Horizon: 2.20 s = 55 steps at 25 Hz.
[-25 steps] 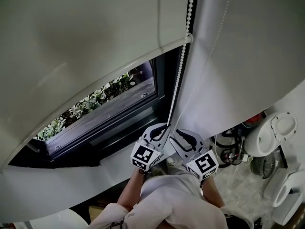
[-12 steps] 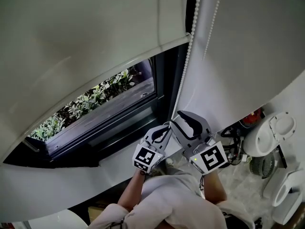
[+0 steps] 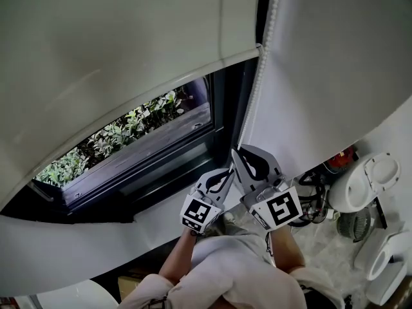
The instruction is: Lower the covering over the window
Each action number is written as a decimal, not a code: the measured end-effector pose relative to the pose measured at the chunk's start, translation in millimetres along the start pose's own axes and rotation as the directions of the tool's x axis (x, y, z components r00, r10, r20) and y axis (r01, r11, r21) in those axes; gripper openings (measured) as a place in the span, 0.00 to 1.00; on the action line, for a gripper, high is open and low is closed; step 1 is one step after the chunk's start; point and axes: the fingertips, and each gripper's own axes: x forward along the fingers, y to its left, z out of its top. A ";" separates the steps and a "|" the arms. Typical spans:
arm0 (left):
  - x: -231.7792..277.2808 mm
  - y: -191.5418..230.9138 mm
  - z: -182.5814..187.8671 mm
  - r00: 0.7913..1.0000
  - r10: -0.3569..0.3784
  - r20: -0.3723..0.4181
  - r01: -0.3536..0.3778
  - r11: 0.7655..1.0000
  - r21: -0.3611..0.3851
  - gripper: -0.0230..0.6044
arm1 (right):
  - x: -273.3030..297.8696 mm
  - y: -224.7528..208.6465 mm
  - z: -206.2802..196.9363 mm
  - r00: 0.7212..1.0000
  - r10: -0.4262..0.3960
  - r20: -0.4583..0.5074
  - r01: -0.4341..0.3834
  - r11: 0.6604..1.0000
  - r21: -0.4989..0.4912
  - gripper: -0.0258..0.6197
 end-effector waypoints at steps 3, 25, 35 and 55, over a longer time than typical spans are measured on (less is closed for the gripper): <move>-0.6 4.0 -2.5 1.000 0.014 -0.004 -0.014 1.000 0.001 0.07 | 1.9 2.3 -2.6 1.000 -0.011 -0.002 0.011 1.000 -0.004 0.04; 2.1 6.6 -89.6 0.991 0.018 -0.131 -0.026 0.998 -0.054 0.07 | 1.5 11.4 -89.7 0.990 0.029 -0.138 -0.015 0.995 0.102 0.04; 0.5 8.4 -130.1 0.984 0.019 -0.178 -0.033 0.997 -0.074 0.07 | -3.0 16.4 -131.4 0.974 0.048 -0.219 -0.017 0.990 0.141 0.04; -29.9 13.2 -161.4 0.970 0.059 -0.236 -0.093 0.986 -0.137 0.09 | -8.6 31.6 -174.8 0.950 0.096 -0.296 -0.042 0.982 0.183 0.04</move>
